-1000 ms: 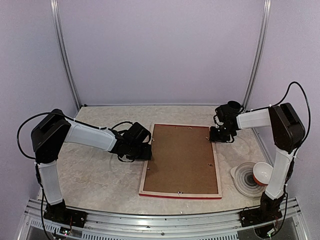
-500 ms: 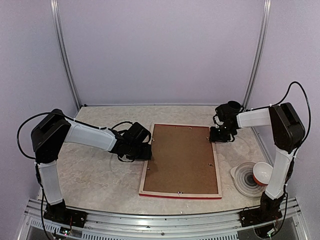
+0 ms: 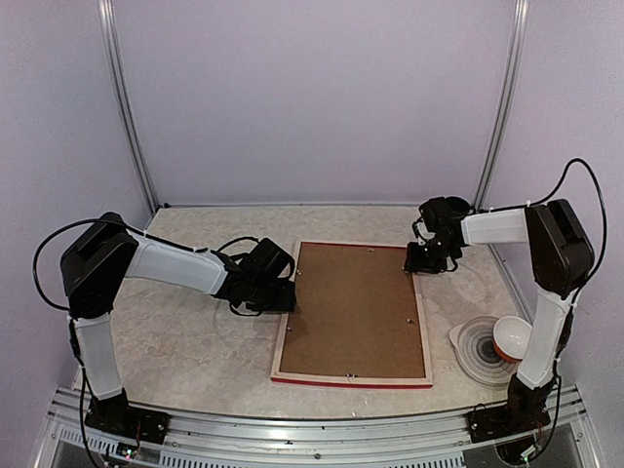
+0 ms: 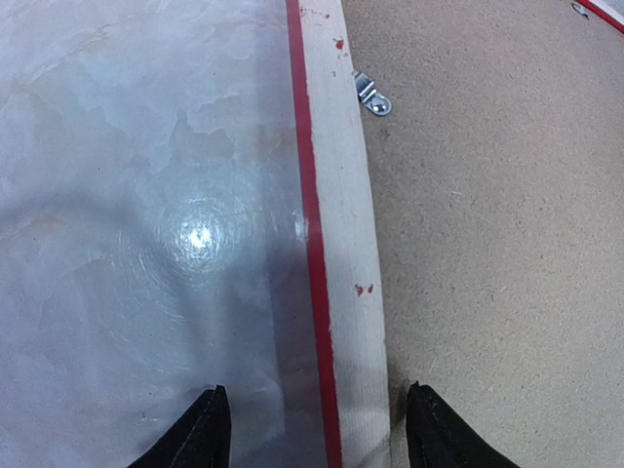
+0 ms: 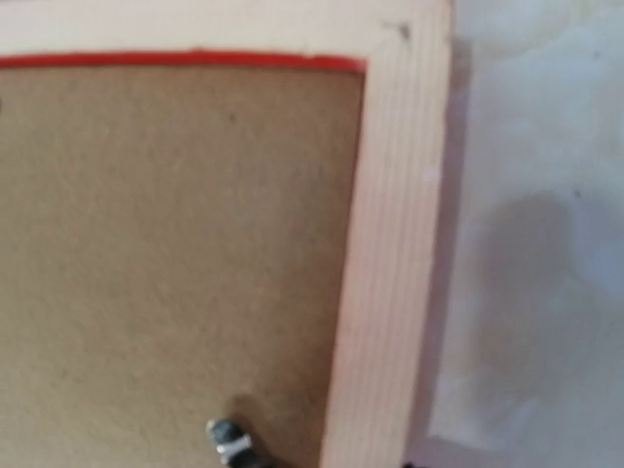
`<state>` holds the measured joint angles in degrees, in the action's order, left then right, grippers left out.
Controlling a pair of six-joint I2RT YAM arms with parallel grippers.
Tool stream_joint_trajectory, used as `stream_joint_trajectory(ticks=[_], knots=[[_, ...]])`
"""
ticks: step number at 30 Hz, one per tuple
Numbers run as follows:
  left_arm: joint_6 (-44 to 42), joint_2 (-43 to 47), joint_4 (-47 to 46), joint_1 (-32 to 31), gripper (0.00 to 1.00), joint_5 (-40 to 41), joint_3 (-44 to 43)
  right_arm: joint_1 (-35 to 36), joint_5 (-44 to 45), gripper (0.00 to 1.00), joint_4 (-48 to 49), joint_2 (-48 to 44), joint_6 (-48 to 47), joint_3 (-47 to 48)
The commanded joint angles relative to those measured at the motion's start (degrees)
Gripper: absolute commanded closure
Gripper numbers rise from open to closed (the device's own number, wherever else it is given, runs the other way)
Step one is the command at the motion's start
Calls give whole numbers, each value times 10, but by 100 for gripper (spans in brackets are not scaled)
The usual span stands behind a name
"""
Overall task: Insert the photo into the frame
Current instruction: Press the fastener onto the backboard.
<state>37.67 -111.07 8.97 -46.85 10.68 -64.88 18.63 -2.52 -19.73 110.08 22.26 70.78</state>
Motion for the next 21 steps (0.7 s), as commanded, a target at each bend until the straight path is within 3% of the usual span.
stream_joint_trajectory(ticks=[1, 21], knots=[[2, 11, -4, 5, 39, -4, 1, 0, -1, 62, 8, 16, 9, 19], [4, 10, -7, 4, 39, -4, 7, -5, -16, 63, 22, 36, 20, 26]])
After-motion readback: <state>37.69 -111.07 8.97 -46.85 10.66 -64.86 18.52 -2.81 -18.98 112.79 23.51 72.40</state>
